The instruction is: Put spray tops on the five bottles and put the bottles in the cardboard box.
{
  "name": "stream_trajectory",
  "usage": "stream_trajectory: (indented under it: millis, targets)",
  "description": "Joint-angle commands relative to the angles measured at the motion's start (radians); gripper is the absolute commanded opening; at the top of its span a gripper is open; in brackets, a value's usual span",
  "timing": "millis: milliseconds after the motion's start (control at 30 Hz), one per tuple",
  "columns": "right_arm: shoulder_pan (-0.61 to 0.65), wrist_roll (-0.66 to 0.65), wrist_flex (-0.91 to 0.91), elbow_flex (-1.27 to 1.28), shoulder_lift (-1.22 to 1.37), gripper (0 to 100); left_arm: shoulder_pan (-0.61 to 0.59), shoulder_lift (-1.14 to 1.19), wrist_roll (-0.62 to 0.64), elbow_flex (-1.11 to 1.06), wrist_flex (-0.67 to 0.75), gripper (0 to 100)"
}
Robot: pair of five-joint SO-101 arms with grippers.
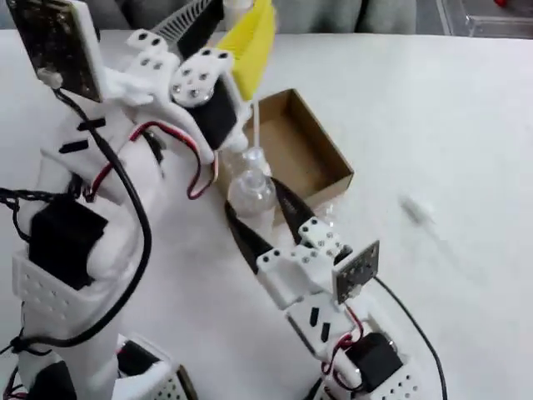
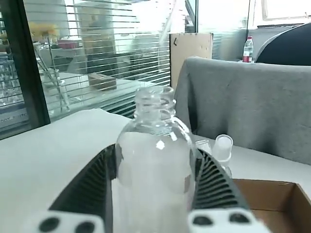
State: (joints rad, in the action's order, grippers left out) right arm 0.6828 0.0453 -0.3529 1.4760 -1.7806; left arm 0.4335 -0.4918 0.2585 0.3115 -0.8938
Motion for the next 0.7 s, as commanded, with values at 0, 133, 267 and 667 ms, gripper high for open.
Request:
stream_trajectory:
  millis: [0, 133, 267, 667]
  targets:
    - [-0.001, 0.006, 0.012, 0.002, -0.016, 1.5, 0.013, -0.097, -0.005, 0.046, -0.08, 2]
    - [0.005, 0.006, 0.012, 0.002, -0.019, 1.5, 0.005, -0.153, -0.005, -0.008, -0.043, 2]
    - [0.005, 0.009, 0.007, 0.002, -0.019, 1.5, 0.005, -0.214, -0.006, -0.155, 0.035, 2]
    - [0.005, 0.011, -0.053, 0.002, -0.019, 1.5, 0.004, -0.472, -0.012, -0.684, 0.46, 2]
